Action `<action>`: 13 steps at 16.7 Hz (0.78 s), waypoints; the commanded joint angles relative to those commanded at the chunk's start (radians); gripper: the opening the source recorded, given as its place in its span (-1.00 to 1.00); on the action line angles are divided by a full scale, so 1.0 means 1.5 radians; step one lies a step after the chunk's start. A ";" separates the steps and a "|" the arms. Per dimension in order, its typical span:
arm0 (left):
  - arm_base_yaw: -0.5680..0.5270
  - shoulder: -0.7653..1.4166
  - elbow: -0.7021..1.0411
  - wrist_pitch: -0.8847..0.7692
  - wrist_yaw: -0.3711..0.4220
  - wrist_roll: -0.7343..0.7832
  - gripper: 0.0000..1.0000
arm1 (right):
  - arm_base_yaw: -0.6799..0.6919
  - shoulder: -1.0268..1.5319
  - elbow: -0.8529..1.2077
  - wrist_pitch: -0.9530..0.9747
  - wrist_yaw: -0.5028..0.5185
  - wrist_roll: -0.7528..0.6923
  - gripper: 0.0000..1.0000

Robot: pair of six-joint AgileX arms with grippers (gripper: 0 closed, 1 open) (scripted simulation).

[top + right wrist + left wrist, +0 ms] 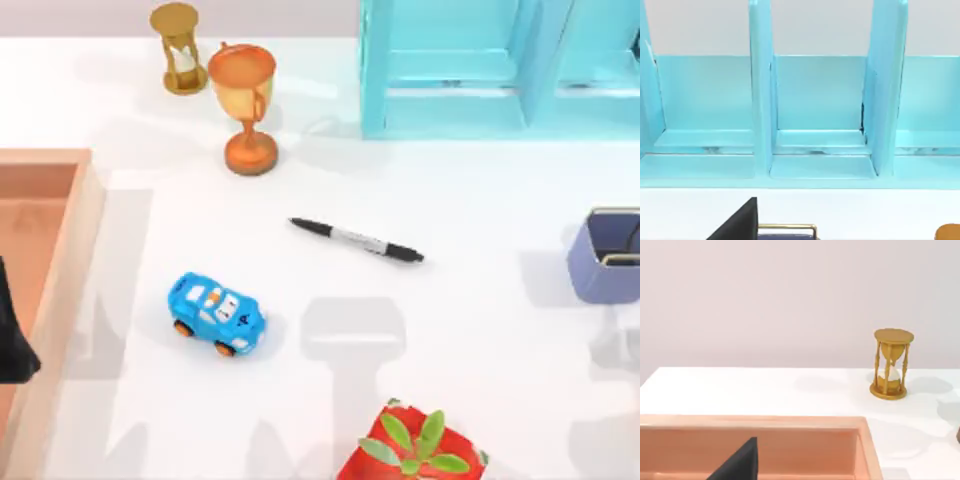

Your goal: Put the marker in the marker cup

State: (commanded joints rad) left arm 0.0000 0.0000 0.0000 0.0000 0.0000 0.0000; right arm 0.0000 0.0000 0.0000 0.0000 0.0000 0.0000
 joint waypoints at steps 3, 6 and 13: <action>0.000 0.000 0.000 0.000 0.000 0.000 1.00 | 0.000 0.003 0.004 -0.002 0.000 -0.001 1.00; 0.000 0.000 0.000 0.000 0.000 0.000 1.00 | 0.006 0.043 0.058 -0.034 0.007 -0.015 1.00; 0.000 0.000 0.000 0.000 0.000 0.000 1.00 | 0.037 0.297 0.378 -0.228 0.045 -0.091 1.00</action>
State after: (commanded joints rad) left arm 0.0000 0.0000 0.0000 0.0000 0.0000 0.0000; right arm 0.0550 0.4459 0.5663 -0.3418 0.0672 -0.1371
